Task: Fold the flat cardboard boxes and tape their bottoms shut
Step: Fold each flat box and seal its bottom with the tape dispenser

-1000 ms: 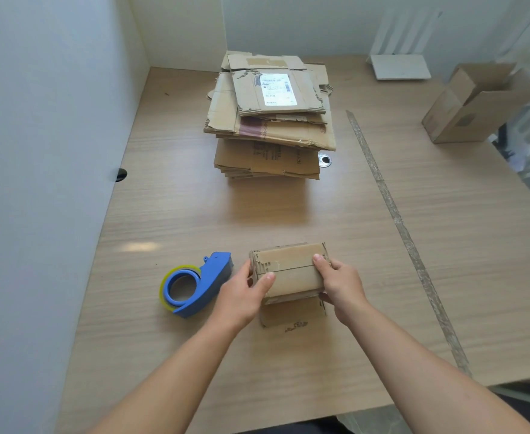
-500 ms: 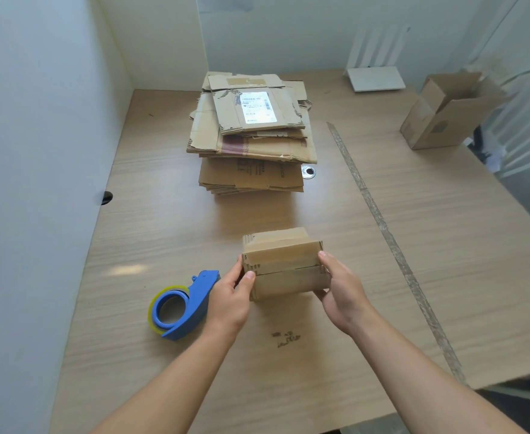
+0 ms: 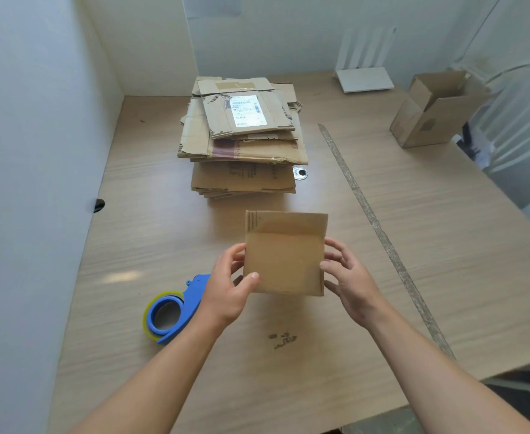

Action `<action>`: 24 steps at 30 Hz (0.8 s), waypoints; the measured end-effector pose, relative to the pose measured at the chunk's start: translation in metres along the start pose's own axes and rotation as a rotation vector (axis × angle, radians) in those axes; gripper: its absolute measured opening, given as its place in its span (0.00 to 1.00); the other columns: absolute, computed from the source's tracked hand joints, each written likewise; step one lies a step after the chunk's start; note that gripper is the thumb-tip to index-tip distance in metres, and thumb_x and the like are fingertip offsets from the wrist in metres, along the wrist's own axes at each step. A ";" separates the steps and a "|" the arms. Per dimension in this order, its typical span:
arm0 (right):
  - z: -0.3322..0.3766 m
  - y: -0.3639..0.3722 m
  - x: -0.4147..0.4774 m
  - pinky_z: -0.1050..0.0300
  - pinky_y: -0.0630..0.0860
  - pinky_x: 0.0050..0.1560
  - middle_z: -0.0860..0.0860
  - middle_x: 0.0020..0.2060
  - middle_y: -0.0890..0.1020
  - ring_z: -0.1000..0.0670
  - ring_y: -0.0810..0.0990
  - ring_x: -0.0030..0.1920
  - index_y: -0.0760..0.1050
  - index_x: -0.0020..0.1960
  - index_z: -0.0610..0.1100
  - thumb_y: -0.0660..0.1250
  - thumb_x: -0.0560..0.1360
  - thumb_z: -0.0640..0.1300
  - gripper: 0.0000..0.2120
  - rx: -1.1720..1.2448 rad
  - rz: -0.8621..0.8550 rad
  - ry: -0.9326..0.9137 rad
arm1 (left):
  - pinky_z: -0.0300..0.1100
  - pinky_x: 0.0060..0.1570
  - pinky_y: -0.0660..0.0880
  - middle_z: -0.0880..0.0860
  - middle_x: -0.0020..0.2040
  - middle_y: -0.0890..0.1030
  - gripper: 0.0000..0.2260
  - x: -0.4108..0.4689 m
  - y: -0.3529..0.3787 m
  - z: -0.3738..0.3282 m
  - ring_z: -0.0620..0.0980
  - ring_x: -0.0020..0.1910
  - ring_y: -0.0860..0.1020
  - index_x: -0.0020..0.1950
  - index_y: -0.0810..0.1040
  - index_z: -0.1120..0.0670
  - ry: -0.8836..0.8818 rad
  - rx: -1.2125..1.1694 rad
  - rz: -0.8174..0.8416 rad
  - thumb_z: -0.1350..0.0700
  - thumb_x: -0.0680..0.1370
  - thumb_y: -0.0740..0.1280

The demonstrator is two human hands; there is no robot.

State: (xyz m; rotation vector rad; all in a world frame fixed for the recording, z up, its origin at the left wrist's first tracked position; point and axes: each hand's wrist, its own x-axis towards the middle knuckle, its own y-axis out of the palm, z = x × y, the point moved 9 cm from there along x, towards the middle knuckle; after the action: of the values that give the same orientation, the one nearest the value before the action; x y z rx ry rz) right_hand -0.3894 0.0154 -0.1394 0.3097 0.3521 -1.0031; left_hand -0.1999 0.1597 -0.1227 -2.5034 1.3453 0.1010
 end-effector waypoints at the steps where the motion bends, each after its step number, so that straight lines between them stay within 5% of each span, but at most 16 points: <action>1: -0.001 -0.006 -0.001 0.42 0.70 0.65 0.53 0.54 0.80 0.53 0.77 0.58 0.79 0.55 0.56 0.64 0.78 0.38 0.14 0.015 -0.014 -0.009 | 0.37 0.60 0.73 0.42 0.62 0.75 0.19 -0.001 0.003 0.004 0.38 0.64 0.73 0.62 0.71 0.41 -0.020 -0.019 0.024 0.55 0.74 0.68; 3: -0.006 -0.019 -0.003 0.42 0.68 0.68 0.52 0.53 0.81 0.53 0.77 0.60 0.78 0.49 0.51 0.60 0.82 0.41 0.10 0.058 -0.053 -0.013 | 0.45 0.67 0.71 0.41 0.62 0.76 0.15 -0.004 0.009 0.015 0.41 0.68 0.72 0.59 0.71 0.44 -0.064 0.010 0.088 0.58 0.76 0.69; 6: -0.013 -0.029 -0.007 0.43 0.73 0.64 0.50 0.55 0.82 0.50 0.78 0.62 0.79 0.48 0.48 0.59 0.82 0.50 0.12 -0.001 -0.084 -0.036 | 0.44 0.69 0.69 0.45 0.64 0.75 0.13 -0.008 0.020 0.029 0.44 0.70 0.71 0.59 0.70 0.46 -0.104 0.152 0.219 0.57 0.78 0.69; 9: -0.015 -0.025 -0.008 0.50 0.75 0.63 0.53 0.58 0.80 0.53 0.77 0.63 0.79 0.55 0.54 0.64 0.81 0.51 0.06 -0.282 -0.068 -0.101 | 0.46 0.68 0.70 0.47 0.67 0.73 0.18 -0.008 0.019 0.031 0.45 0.69 0.71 0.65 0.68 0.47 -0.121 0.177 0.219 0.56 0.79 0.69; 14: 0.021 0.000 -0.016 0.65 0.65 0.62 0.56 0.59 0.74 0.58 0.71 0.60 0.79 0.62 0.47 0.65 0.78 0.52 0.16 -0.831 -0.083 -0.516 | 0.46 0.65 0.72 0.45 0.66 0.72 0.23 -0.005 0.011 0.014 0.43 0.65 0.73 0.73 0.66 0.49 -0.043 0.267 0.112 0.54 0.79 0.69; 16: 0.025 0.015 -0.018 0.62 0.68 0.60 0.57 0.55 0.75 0.57 0.73 0.56 0.80 0.61 0.47 0.63 0.77 0.55 0.18 -0.920 0.006 -0.570 | 0.45 0.63 0.73 0.43 0.65 0.73 0.20 -0.002 0.010 0.003 0.41 0.63 0.73 0.71 0.70 0.49 0.037 0.306 0.099 0.53 0.79 0.68; 20: 0.027 0.018 -0.009 0.53 0.73 0.61 0.52 0.57 0.77 0.50 0.74 0.58 0.79 0.62 0.48 0.64 0.78 0.55 0.17 -0.966 -0.029 -0.523 | 0.45 0.61 0.73 0.44 0.61 0.75 0.15 0.015 0.014 -0.017 0.44 0.62 0.74 0.66 0.76 0.49 0.111 0.405 0.046 0.49 0.80 0.66; 24: 0.016 -0.001 0.017 0.53 0.65 0.69 0.46 0.69 0.68 0.44 0.67 0.70 0.67 0.74 0.49 0.70 0.76 0.53 0.29 -0.891 -0.159 -0.145 | 0.44 0.63 0.70 0.50 0.68 0.70 0.24 0.036 0.033 -0.016 0.49 0.65 0.73 0.73 0.69 0.51 -0.048 0.506 0.044 0.47 0.79 0.67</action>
State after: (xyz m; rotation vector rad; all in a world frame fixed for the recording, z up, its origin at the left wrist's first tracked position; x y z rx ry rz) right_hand -0.3791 -0.0044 -0.1318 -0.6006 0.6573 -0.9236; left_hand -0.2079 0.1090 -0.1217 -2.0362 1.2229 -0.1515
